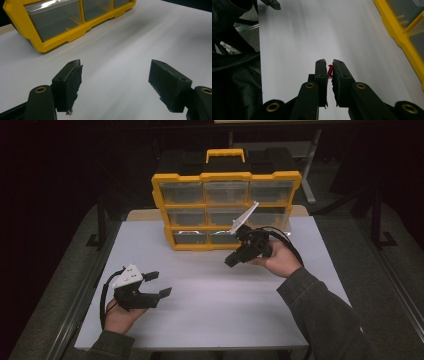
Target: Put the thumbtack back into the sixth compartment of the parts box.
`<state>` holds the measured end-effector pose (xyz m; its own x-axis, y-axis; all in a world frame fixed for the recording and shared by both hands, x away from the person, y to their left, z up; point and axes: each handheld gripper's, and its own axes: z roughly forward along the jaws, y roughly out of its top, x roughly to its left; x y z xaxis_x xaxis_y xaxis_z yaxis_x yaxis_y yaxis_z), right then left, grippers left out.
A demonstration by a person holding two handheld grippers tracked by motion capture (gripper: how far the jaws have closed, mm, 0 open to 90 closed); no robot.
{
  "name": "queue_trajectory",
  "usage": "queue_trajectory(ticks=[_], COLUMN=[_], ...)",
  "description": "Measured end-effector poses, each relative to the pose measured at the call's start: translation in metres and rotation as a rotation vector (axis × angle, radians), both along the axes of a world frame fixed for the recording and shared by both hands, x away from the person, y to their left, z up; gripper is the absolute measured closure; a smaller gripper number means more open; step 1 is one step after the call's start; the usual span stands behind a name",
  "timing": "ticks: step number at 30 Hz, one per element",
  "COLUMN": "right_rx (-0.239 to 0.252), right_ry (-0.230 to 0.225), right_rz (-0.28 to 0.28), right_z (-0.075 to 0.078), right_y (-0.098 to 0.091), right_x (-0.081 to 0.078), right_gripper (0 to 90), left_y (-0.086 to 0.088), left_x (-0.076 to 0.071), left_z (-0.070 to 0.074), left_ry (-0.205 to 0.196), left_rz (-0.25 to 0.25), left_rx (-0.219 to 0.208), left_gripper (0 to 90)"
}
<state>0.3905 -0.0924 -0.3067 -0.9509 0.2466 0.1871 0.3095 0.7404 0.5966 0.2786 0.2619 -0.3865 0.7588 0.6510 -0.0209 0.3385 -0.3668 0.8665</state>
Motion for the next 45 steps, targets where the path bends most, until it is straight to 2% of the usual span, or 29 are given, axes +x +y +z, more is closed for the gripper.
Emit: queue_trajectory(ticks=[2, 3, 10, 16, 34, 45], right_rx=[-0.008, 0.005, 0.006, 0.007, 0.014, 0.017], right_ry=[-0.007, -0.027, -0.018, -0.033, -0.055, -0.064], right_rz=[-0.004, 0.001, -0.012, -0.029, -0.068, -0.124], right_z=[0.006, 0.011, 0.024, 0.037, 0.058, 0.070], right_y=[-0.001, -0.003, -0.007, -0.012, -0.028, -0.047], right_x=[0.001, 0.003, 0.005, 0.008, 0.018, 0.026], right_gripper=[81.1, 81.1, 81.2, 81.2, 81.2, 81.2], left_y=[0.000, 0.000, 0.000, 0.000, 0.001, 0.001], left_x=[0.000, 0.000, 0.000, 0.000, 0.000, 0.000], left_z=[0.000, 0.000, 0.000, 0.000, 0.000, 0.001], left_ry=[-0.001, 0.001, -0.001, -0.002, -0.002, -0.006], left_rz=[0.001, 0.003, 0.002, 0.001, 0.003, -0.001], left_rx=[-0.002, -0.005, -0.004, -0.001, -0.006, 0.002], left_gripper=[26.1, 26.1, 26.1, 26.1, 26.1, 26.1])
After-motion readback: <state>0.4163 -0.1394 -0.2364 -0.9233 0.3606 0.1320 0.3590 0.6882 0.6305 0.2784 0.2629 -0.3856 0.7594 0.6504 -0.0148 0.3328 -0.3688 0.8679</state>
